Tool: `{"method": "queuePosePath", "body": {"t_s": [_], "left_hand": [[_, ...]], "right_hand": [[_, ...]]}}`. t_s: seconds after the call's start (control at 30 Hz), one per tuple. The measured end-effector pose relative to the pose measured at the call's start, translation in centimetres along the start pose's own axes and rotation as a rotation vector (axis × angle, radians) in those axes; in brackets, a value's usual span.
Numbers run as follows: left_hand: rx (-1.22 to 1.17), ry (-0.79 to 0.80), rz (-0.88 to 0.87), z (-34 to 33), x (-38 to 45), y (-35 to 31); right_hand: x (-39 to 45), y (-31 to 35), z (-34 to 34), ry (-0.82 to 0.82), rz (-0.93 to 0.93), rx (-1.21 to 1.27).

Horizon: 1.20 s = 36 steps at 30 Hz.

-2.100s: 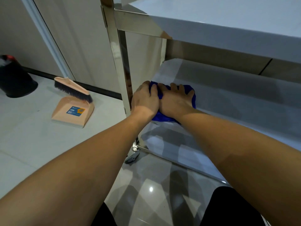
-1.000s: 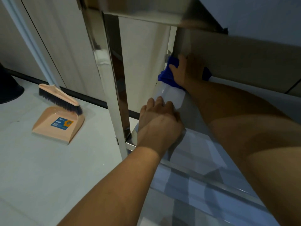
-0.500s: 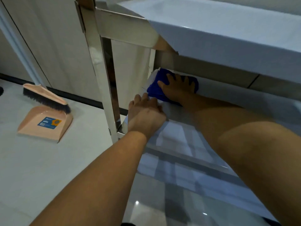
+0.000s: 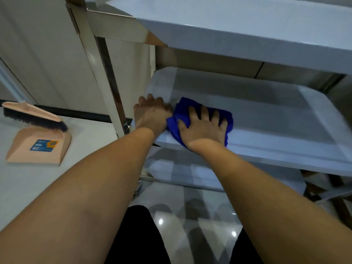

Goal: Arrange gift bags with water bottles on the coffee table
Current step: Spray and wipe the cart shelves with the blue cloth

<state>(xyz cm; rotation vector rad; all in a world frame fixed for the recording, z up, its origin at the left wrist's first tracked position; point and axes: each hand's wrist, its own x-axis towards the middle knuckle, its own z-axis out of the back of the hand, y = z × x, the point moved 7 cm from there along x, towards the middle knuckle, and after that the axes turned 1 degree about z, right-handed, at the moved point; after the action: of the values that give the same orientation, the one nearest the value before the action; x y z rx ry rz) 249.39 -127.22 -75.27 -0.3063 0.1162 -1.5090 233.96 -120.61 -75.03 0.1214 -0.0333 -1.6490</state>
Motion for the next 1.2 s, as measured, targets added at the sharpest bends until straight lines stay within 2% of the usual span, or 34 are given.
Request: {"method": "queuePosePath", "body": {"t_s": [0.2,0.33,0.47,0.73,0.87,0.97,1.2], "left_hand": [[0.032,-0.004,-0.02,-0.4,0.1,-0.3],[0.044,-0.018,-0.113,-0.7,0.5,-0.8],[0.014,0.031,-0.176,-1.1,0.3,-1.5],[0.043,0.156,-0.207,-2.0,0.8,-2.4],[0.085,0.107,-0.231,-2.0,1.0,-2.5],[0.074,0.077,-0.248,-1.7,1.1,-2.4],[0.049,0.069,-0.255,-1.7,1.1,-2.2]], "right_hand": [[-4.4,-0.1,-0.6,-0.034,0.007,-0.031],[-2.1,-0.1,-0.6,-0.011,-0.029,-0.031],[0.7,-0.6,-0.2,-0.041,-0.044,0.012],[11.8,-0.8,-0.4,-0.024,-0.055,0.01],[18.8,-0.7,-0.3,0.023,-0.067,0.047],[23.2,-0.2,0.4,-0.004,-0.063,0.086],[27.5,0.6,1.2,-0.04,-0.075,0.064]]}}
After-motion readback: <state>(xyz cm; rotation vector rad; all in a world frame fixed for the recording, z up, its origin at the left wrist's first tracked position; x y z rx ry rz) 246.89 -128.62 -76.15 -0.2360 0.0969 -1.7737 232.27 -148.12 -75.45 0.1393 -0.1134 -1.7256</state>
